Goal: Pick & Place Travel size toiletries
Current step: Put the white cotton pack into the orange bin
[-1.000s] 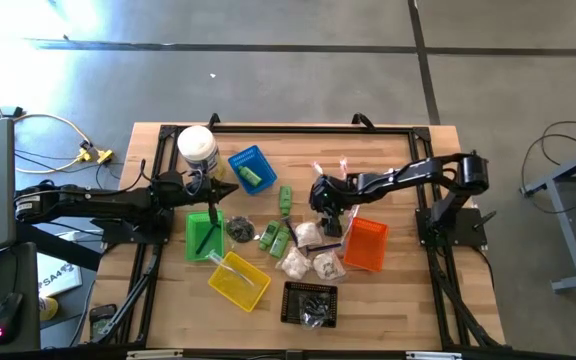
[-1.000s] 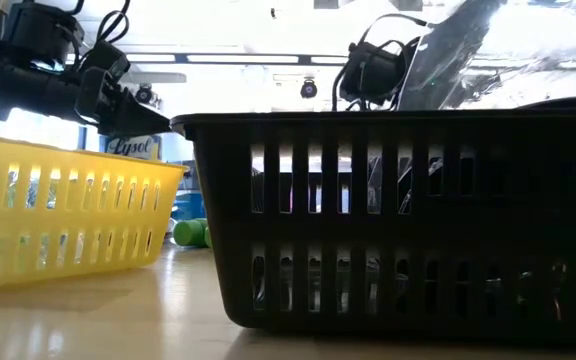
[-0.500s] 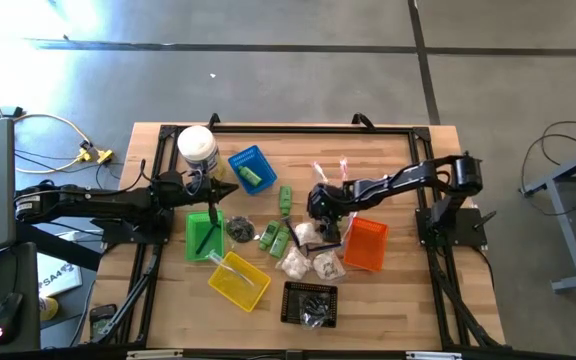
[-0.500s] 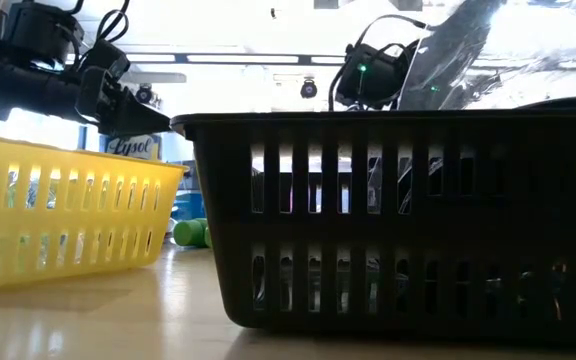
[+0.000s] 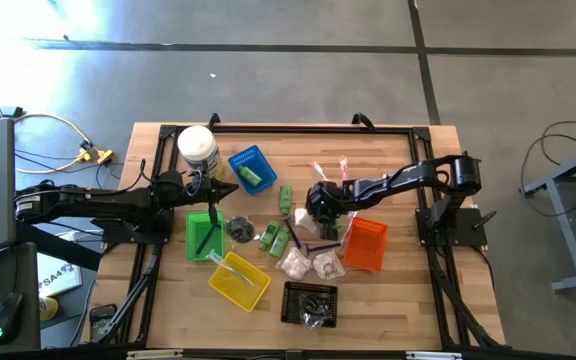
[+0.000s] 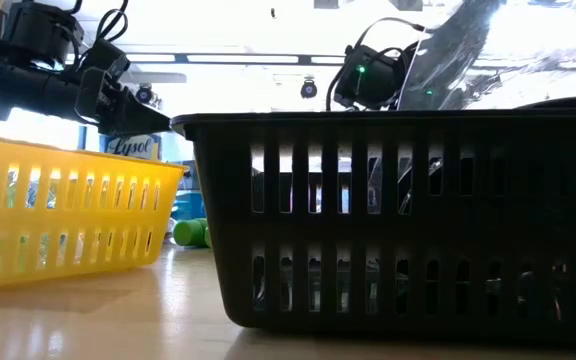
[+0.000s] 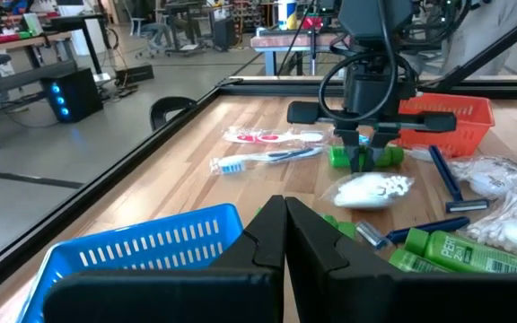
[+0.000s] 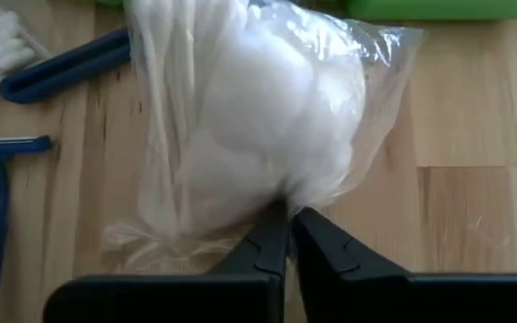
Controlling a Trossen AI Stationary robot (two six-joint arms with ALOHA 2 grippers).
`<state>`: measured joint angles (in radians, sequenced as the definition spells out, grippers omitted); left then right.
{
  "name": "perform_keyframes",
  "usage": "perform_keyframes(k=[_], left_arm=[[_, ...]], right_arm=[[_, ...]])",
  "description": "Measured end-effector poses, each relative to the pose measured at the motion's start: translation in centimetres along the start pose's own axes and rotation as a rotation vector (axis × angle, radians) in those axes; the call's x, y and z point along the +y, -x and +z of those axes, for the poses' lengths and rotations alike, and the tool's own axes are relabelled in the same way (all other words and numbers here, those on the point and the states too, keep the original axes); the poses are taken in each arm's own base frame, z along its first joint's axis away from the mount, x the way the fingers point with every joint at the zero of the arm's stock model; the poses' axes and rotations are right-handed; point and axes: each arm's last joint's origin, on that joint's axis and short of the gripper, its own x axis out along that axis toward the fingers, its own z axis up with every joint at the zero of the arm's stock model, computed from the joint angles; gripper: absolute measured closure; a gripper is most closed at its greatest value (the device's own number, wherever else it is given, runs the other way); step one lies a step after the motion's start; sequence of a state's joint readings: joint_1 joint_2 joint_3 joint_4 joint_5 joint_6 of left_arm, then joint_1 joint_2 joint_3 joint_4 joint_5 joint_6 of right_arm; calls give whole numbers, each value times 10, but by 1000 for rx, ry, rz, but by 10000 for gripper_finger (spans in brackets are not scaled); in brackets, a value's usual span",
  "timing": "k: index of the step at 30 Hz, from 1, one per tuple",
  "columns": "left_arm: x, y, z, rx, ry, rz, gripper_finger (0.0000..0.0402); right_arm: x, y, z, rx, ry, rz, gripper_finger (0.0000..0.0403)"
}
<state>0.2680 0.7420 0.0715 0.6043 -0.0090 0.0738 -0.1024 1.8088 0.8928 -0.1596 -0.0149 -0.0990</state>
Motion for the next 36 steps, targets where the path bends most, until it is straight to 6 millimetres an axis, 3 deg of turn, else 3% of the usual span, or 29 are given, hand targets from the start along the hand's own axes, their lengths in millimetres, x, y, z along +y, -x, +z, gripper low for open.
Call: perform_keyframes(k=[6, 11, 17, 26, 36], left_arm=[[0, 0, 0, 0, 0, 0, 401], [0, 0, 0, 2, 0, 1, 401], [0, 0, 0, 1, 0, 0, 401], [0, 0, 0, 2, 0, 0, 401], [0, 0, 0, 3, 0, 0, 401]], right_arm=[[2, 25, 7, -62, 9, -26, 398], [9, 73, 21, -211, 29, -41, 399], [20, 130, 24, -364, 24, -30, 399], [29, 187, -10, -292, -116, 35, 399], [46, 213, -62, 32, -348, 75, 399]])
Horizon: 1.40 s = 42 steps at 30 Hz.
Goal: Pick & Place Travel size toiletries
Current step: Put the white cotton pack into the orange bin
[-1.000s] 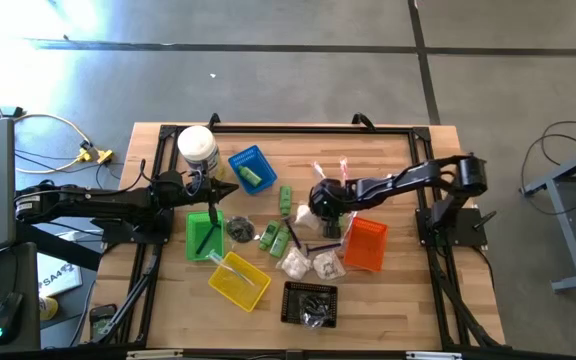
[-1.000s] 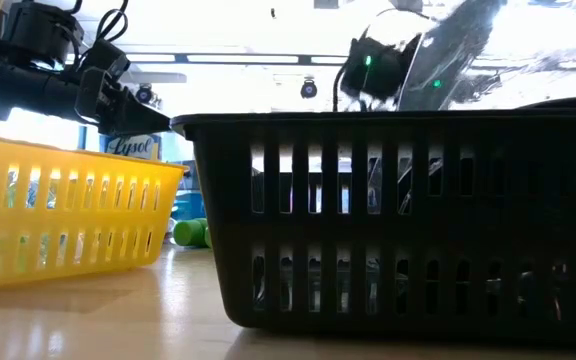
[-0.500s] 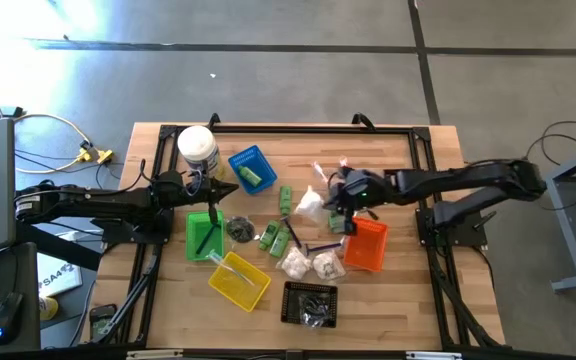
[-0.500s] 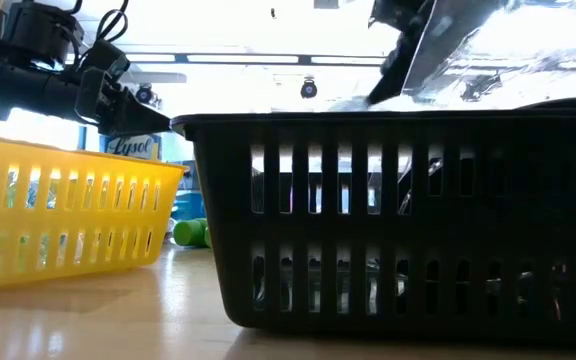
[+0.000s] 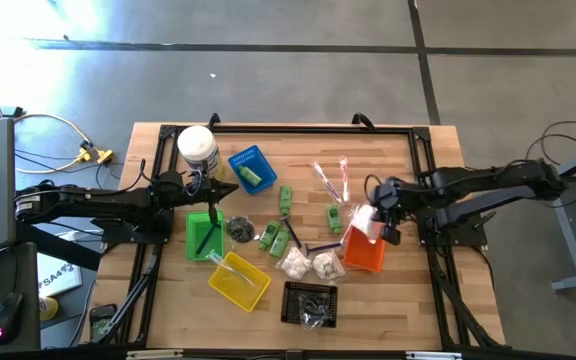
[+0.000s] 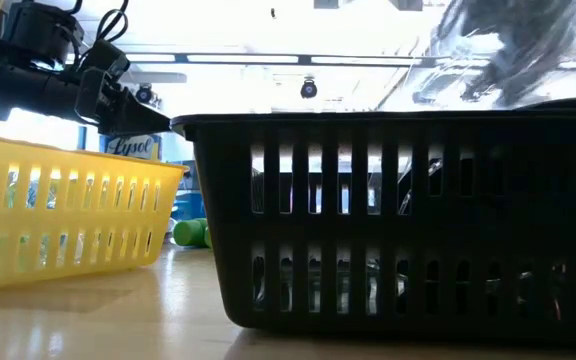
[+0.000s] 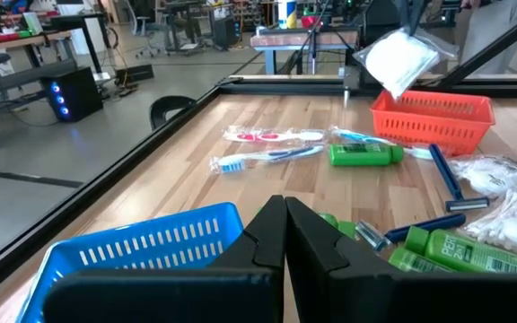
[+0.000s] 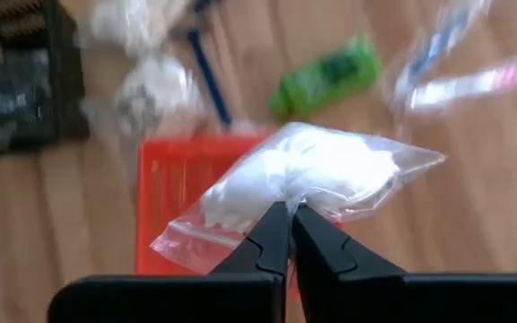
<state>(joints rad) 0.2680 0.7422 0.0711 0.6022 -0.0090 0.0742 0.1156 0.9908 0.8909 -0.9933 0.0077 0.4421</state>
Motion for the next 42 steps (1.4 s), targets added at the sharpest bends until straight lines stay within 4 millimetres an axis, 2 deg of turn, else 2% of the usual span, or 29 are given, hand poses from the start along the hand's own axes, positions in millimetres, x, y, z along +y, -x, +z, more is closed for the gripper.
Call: perform_keyframes(k=[4, 11, 22, 25, 36, 42], left_arm=[[0, 0, 0, 0, 0, 0, 401], [0, 0, 0, -1, -6, 0, 401], [0, 0, 0, -2, -7, 0, 402], [0, 0, 0, -2, -7, 0, 402], [0, 0, 0, -2, -7, 0, 402], [0, 0, 0, -3, -7, 0, 402]], right_arm=[[6, 2, -11, 80, -42, 17, 399], [15, -11, -9, 122, -27, -10, 399], [19, -61, -10, 238, -37, -49, 399], [20, -70, -10, 265, -22, -65, 399], [21, -84, -9, 298, -16, -97, 397], [21, -83, -8, 292, -11, -79, 359]])
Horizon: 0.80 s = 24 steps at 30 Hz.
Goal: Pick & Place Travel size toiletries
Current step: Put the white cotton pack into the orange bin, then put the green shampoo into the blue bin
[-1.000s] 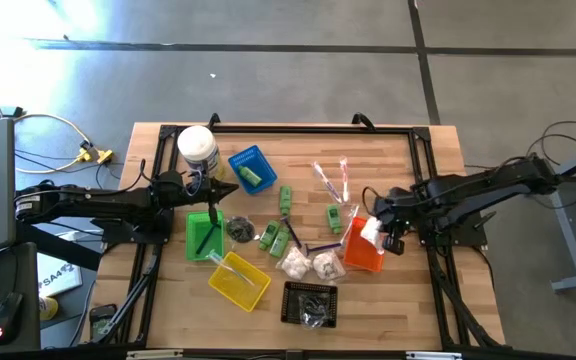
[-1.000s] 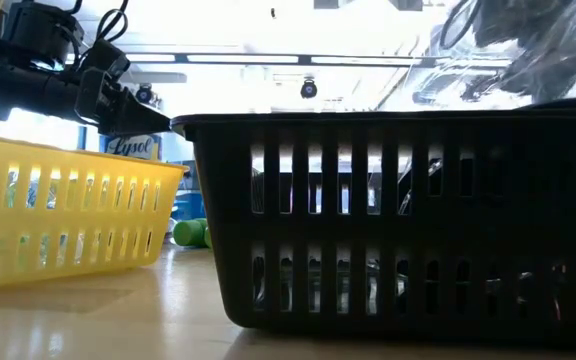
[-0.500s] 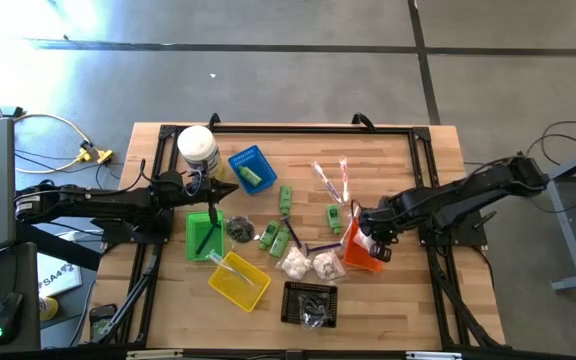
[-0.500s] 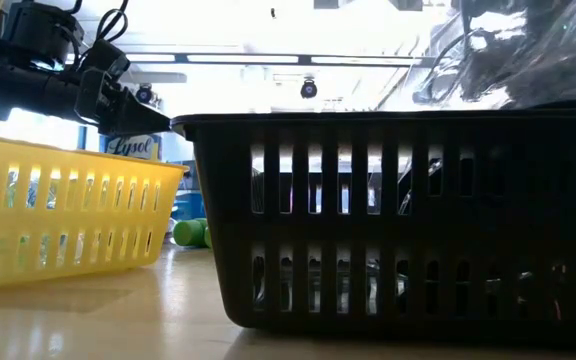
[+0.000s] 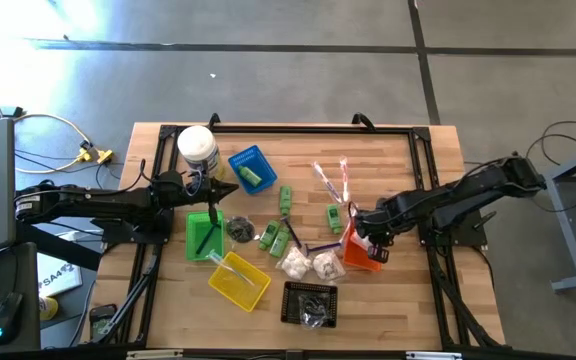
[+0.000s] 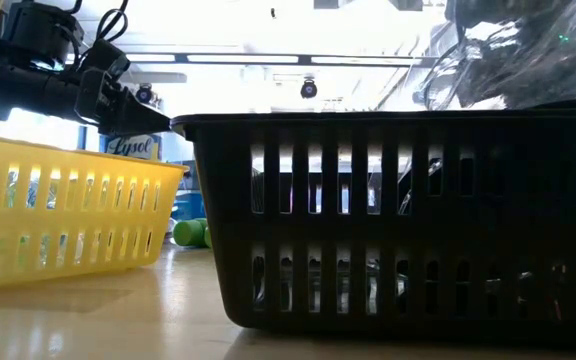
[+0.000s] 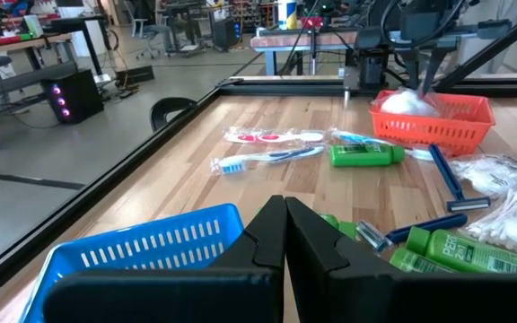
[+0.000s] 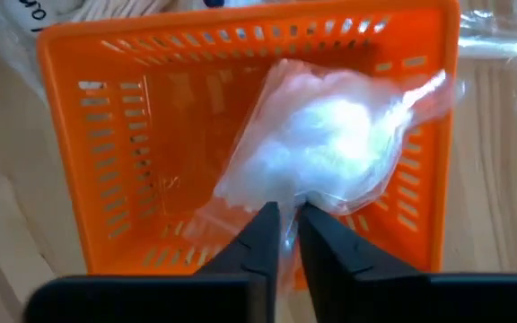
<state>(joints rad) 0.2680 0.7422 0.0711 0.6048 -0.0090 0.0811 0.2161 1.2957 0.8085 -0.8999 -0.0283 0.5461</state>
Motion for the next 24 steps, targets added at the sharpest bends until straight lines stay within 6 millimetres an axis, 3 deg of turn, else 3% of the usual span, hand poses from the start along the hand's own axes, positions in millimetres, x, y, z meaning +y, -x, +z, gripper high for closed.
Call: perform_keyframes(k=[7, 11, 18, 24], left_arm=[[0, 0, 0, 0, 0, 0, 402], [0, 0, 0, 0, 1, 0, 402], [0, 0, 0, 0, 1, 0, 402], [0, 0, 0, 0, 1, 0, 402]], right_arm=[[0, 3, -3, 31, -10, 50, 279], [-1, 4, -5, 68, -13, 61, 255], [-1, 5, -7, 85, -13, 72, 253], [-1, 25, -5, 9, -2, 75, 263]])
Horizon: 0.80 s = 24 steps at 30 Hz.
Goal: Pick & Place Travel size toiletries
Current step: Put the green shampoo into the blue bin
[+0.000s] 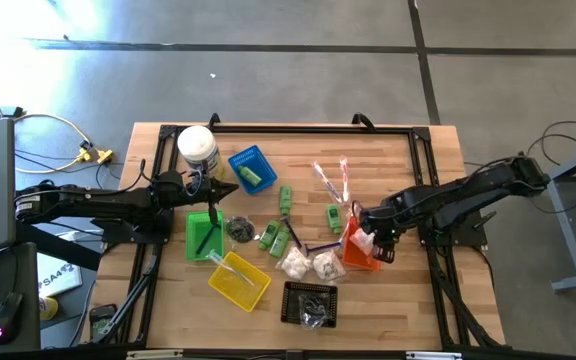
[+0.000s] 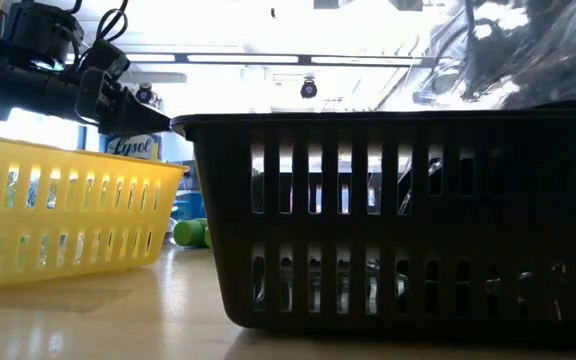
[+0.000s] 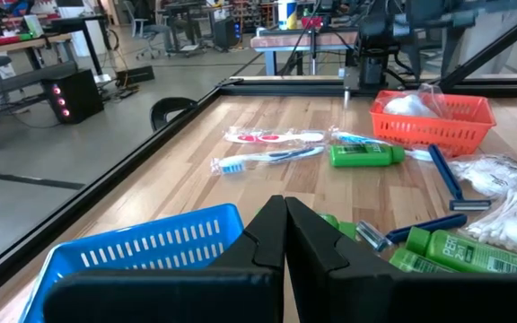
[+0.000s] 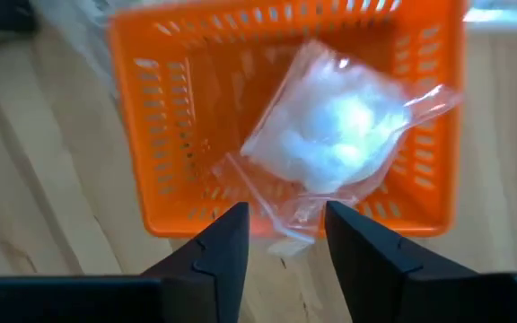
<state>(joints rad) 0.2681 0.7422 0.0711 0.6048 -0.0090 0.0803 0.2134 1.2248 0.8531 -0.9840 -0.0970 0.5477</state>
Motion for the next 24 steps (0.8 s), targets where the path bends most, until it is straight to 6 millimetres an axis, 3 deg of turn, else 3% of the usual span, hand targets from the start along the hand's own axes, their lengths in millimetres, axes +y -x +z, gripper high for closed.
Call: perform_keyframes(k=[11, 15, 19, 24], left_arm=[[0, 0, 0, 0, 0, 1, 402], [0, 0, 0, 1, 0, 2, 402], [0, 0, 0, 1, 0, 2, 402], [0, 0, 0, 2, 6, 2, 402]], right_arm=[[-10, 44, -7, -335, 40, -181, 273], [-10, 35, -8, -282, 51, -172, 317], [-9, 18, -2, -223, 81, -222, 385], [0, 11, 18, -366, 143, -209, 400]])
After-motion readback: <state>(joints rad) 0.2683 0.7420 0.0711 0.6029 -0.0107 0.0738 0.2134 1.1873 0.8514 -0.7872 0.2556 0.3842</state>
